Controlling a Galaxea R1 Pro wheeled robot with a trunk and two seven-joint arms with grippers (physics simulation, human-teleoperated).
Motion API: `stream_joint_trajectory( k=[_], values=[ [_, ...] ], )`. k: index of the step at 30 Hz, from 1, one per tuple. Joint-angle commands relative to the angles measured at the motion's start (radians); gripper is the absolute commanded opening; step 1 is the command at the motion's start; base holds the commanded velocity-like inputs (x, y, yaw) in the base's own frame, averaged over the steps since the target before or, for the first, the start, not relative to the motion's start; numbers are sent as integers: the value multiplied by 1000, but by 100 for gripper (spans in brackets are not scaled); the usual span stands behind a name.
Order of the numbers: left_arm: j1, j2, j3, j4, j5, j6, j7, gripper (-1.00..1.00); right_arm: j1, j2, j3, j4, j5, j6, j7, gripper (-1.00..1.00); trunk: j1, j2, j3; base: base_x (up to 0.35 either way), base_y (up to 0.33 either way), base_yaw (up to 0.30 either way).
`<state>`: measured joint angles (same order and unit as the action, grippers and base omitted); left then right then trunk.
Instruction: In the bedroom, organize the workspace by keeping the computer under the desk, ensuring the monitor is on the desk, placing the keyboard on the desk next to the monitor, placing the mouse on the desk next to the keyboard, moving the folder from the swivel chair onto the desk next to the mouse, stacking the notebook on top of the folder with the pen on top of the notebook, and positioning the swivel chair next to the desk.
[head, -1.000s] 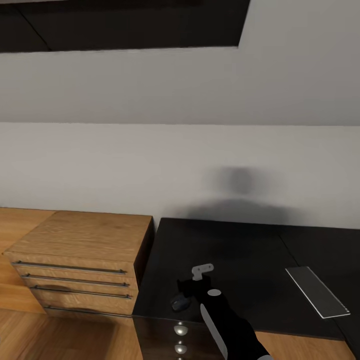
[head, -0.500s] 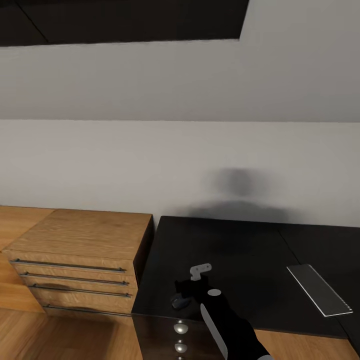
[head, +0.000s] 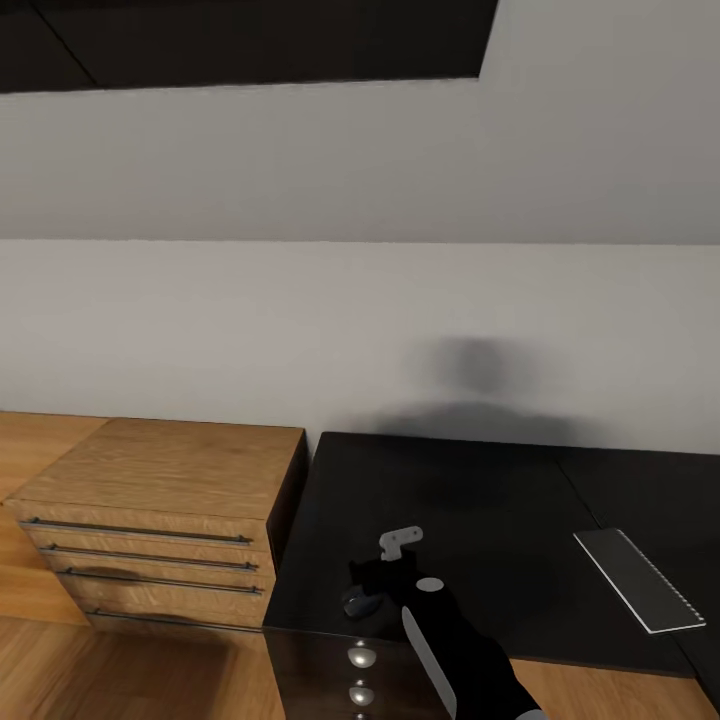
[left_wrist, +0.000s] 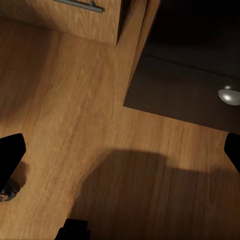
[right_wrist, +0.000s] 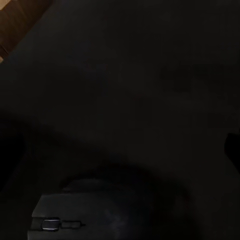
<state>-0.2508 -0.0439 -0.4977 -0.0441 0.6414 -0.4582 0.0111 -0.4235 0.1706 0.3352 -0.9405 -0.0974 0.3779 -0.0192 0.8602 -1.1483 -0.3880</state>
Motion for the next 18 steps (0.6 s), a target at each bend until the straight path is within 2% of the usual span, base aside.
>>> stream_joint_trajectory(
  k=[1, 13, 18],
  values=[
    [-1, 0, -9, 1, 7, -4, 1, 100, -1, 0, 1, -1, -10, 4, -2, 100, 0, -1, -1, 0, 0, 0],
    [-1, 2, -9, 0, 7, -4, 1, 100, 0, 0, 1, -1, -10, 4, -1, 100, 0, -1, -1, -3, 0, 0],
    [-1, 2, -9, 0, 7, -4, 1, 100, 0, 0, 1, 0, -10, 3, 0, 100, 0, -1, -1, -149, 0, 0]
  ],
)
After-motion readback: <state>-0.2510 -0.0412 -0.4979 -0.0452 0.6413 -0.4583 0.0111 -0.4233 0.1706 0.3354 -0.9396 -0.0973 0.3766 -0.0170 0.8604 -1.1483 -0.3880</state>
